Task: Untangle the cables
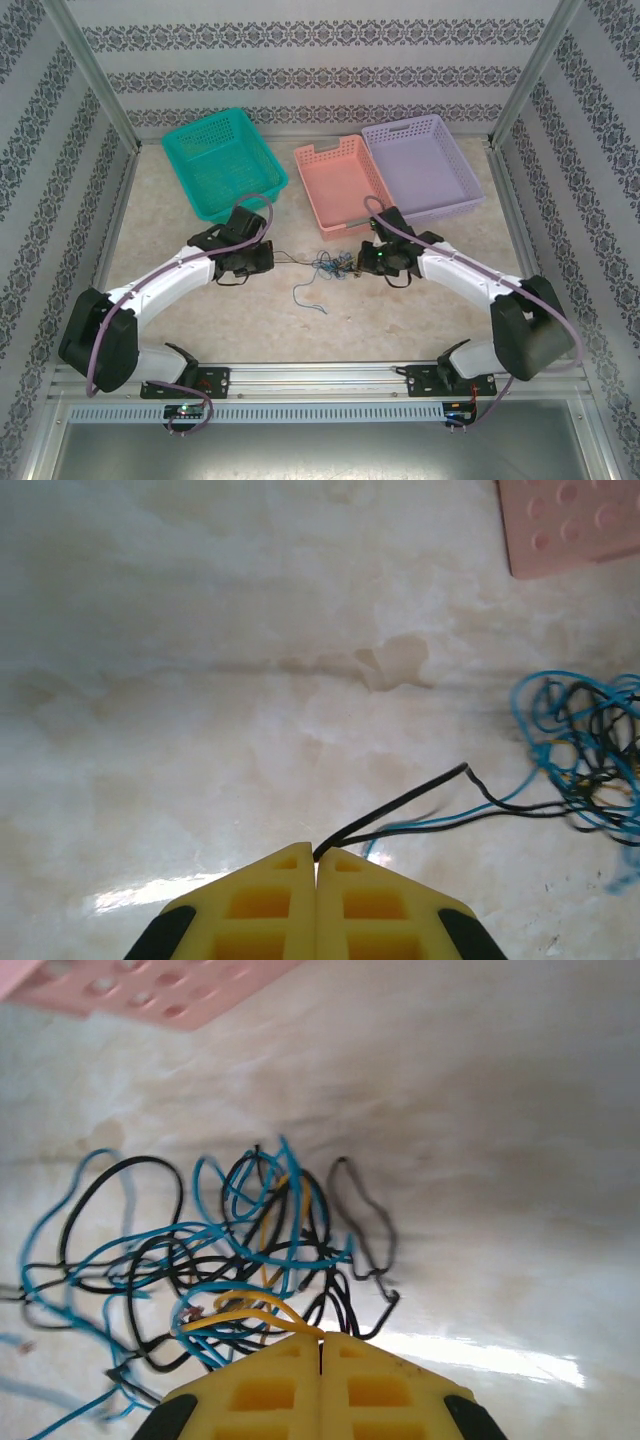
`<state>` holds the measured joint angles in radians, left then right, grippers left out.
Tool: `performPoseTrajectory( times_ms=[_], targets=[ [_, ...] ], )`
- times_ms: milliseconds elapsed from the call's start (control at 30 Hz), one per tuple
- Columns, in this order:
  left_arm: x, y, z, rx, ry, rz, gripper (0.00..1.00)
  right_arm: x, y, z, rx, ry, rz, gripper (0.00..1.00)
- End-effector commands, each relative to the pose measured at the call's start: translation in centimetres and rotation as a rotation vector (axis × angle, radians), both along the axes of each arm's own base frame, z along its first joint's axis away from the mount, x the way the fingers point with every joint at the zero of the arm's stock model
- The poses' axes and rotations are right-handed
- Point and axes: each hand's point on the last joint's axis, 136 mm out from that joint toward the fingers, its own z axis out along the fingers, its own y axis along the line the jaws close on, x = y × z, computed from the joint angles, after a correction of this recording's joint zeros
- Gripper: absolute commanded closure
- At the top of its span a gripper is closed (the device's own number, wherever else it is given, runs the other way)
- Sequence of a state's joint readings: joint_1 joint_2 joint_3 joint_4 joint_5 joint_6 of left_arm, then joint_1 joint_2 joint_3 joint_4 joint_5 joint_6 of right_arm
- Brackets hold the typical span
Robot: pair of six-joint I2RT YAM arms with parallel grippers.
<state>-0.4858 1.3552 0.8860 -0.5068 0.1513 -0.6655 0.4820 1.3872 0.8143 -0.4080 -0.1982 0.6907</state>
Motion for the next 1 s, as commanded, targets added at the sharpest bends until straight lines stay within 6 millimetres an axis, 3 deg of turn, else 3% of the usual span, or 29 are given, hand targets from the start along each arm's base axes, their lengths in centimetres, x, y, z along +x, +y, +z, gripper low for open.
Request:
performPoseTrajectory(
  times_ms=[0,233,533,833,967],
  targets=[
    [-0.6,3.9,0.0,0.168,0.049,0.102,1.00,0.1,-4.1,0.3,-0.061,-0.015,-0.072,1.00],
    [-0.6,7.3,1.3,0.339,0.056,0.186,1.00,1.1,-8.8,1.7,-0.105,-0.024,-0.185,1.00],
    [-0.4,7.9,0.9,0.388,0.092,0.205,1.00,0.6,-9.3,1.1,-0.122,0.007,-0.219,1.00],
    [-0.9,14.4,3.0,0.470,0.092,0.341,1.00,1.8,-15.7,3.3,-0.199,-0.026,-0.384,1.00],
    [-0.4,13.5,3.0,0.395,0.075,0.335,1.00,3.1,-15.2,3.3,-0.158,-0.025,-0.378,1.00]
  ],
)
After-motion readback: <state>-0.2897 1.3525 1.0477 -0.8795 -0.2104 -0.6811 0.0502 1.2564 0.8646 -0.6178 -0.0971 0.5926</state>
